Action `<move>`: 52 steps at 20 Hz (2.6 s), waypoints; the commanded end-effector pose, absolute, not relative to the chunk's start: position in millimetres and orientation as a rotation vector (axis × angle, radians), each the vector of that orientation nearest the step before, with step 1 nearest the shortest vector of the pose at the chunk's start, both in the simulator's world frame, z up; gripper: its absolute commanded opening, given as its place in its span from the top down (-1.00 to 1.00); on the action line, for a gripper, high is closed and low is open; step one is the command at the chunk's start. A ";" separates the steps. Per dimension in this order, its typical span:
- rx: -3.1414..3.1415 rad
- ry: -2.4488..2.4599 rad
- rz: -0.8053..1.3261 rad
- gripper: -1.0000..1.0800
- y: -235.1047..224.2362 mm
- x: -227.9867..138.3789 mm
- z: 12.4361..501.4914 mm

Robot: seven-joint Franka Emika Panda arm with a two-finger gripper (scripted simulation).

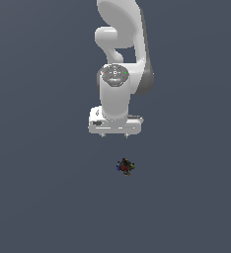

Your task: Pick up the object and move it to a goal position.

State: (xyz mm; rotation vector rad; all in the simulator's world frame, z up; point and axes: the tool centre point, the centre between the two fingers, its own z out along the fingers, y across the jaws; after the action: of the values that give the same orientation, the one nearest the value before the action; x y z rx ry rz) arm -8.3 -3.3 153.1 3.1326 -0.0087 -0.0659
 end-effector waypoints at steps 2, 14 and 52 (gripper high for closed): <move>3.133 -0.007 -0.066 -0.92 -2.8 -8.2 153.2; 3.126 0.063 -0.056 -0.92 29.6 -5.5 159.5; 2.868 1.272 -0.015 -0.92 45.0 66.1 92.8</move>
State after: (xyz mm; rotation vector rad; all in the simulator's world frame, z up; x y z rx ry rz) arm 63.1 44.4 95.8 2.8893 1.2197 -0.0186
